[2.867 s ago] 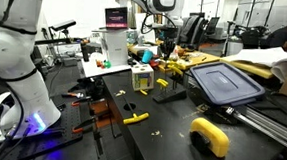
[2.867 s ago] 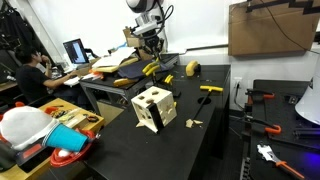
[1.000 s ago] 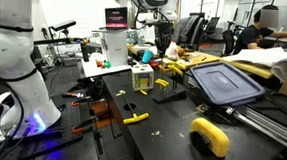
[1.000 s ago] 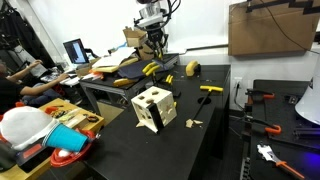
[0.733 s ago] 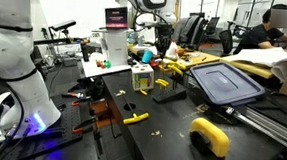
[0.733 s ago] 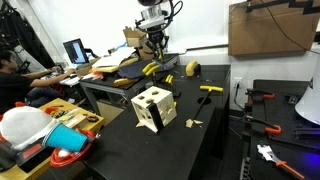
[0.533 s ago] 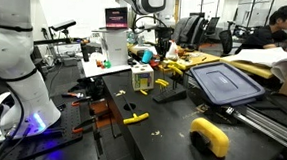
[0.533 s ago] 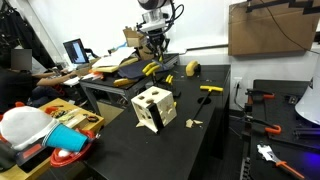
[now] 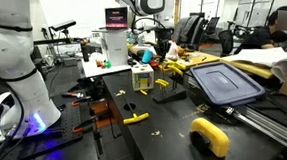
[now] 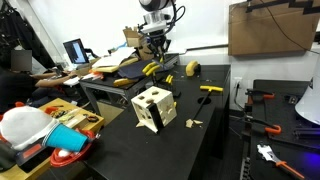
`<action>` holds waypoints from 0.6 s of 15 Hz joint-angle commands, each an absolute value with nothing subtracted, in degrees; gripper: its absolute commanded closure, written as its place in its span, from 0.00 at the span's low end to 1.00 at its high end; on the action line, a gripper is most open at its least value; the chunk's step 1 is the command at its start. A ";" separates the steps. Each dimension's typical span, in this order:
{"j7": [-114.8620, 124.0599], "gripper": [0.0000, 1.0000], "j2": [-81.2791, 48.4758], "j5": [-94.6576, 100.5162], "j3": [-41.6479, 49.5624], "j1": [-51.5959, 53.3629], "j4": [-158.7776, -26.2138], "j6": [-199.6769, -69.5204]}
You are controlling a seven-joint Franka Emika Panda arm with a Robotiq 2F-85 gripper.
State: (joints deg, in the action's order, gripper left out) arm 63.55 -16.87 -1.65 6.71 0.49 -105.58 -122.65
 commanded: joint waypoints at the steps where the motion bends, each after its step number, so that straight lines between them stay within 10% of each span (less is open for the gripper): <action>1: 65.38 0.96 -13.79 -1.33 6.87 0.56 -108.26 -123.59; 9: 65.27 0.96 -14.25 -1.03 6.98 0.47 -107.77 -122.99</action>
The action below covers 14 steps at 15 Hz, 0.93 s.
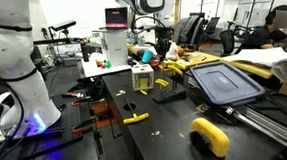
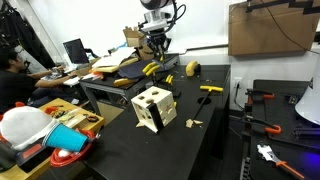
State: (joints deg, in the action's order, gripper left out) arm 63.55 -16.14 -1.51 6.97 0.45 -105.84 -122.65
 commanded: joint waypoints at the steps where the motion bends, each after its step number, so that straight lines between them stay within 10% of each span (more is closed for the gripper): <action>1: 65.22 0.96 -14.30 -1.00 6.97 0.47 -107.77 -122.96; 14: 64.64 0.96 -15.23 -1.60 6.74 0.35 -107.55 -123.06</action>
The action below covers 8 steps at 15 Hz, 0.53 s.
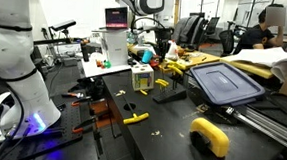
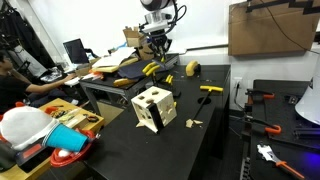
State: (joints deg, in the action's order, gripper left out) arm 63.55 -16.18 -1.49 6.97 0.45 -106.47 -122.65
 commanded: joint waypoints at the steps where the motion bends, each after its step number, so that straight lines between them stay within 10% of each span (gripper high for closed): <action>1: 64.64 0.96 -15.41 -1.62 6.70 0.38 -107.45 -123.00; 8: 64.44 0.96 -16.19 -1.99 6.30 0.54 -107.47 -123.06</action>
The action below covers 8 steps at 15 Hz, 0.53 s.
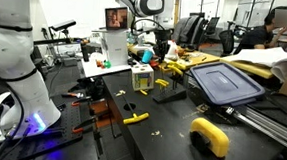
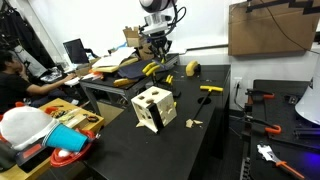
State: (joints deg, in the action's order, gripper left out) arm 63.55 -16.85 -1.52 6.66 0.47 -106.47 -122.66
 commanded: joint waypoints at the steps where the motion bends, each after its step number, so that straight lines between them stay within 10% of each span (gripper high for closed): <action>1: 64.45 0.96 -16.23 -1.94 6.27 0.60 -107.51 -123.13; 8: 65.23 0.96 -16.79 -2.09 6.38 0.64 -107.28 -123.37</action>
State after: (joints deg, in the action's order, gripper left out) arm 63.55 -17.14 -1.51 6.57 0.56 -106.46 -122.75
